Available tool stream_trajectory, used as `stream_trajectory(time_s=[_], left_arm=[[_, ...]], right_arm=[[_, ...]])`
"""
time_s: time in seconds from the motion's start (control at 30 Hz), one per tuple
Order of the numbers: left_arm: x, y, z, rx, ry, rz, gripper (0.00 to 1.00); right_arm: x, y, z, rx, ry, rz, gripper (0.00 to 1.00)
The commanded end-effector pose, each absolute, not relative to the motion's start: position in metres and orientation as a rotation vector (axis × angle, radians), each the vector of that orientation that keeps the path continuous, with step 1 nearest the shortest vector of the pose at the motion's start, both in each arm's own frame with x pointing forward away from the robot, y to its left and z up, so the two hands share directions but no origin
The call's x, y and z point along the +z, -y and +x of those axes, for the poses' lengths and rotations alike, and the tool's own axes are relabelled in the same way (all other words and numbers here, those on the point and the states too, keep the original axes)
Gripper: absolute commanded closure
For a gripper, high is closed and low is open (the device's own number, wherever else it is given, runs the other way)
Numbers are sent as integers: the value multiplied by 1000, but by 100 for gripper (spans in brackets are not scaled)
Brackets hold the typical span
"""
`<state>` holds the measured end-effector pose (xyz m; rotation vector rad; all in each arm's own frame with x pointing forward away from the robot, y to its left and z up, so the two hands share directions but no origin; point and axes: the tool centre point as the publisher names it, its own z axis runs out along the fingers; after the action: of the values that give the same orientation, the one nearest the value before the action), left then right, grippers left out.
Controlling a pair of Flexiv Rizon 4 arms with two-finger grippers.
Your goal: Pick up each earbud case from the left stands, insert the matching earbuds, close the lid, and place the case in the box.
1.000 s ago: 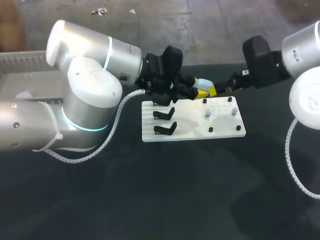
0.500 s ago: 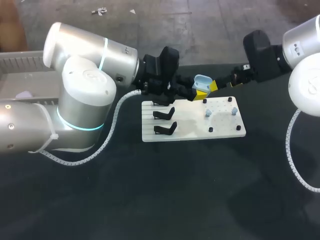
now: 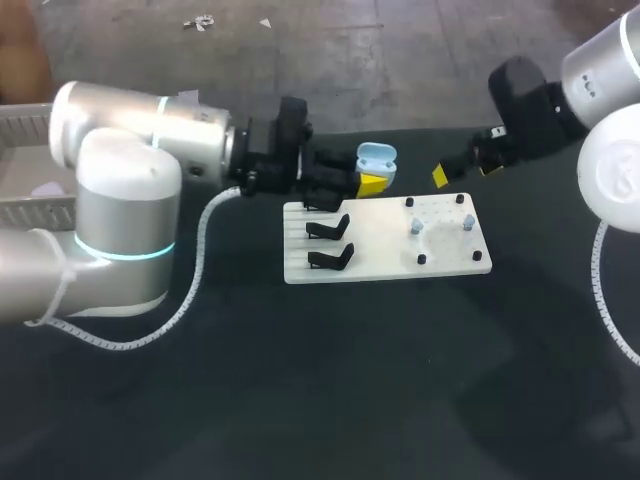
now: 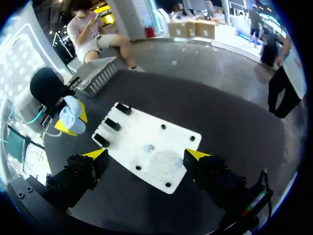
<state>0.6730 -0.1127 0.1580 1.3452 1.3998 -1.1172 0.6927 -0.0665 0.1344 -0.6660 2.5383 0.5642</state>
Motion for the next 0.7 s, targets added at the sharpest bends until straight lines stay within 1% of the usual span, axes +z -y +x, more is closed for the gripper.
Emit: stream_trajectory(time_s=[0.03,0.33,0.7], left_arm=[[170,92,660,-1154,-1318,1251,100],[189,80,658,-1193,-1245,1225,100],[194,80,658,-1179,-1255,1263,100]], right_arm=[[133,70,694,400,-2583,-605,0],[117,85,699,206,-2716,-601,0],[100,94,701,56,-2794,-579,0]])
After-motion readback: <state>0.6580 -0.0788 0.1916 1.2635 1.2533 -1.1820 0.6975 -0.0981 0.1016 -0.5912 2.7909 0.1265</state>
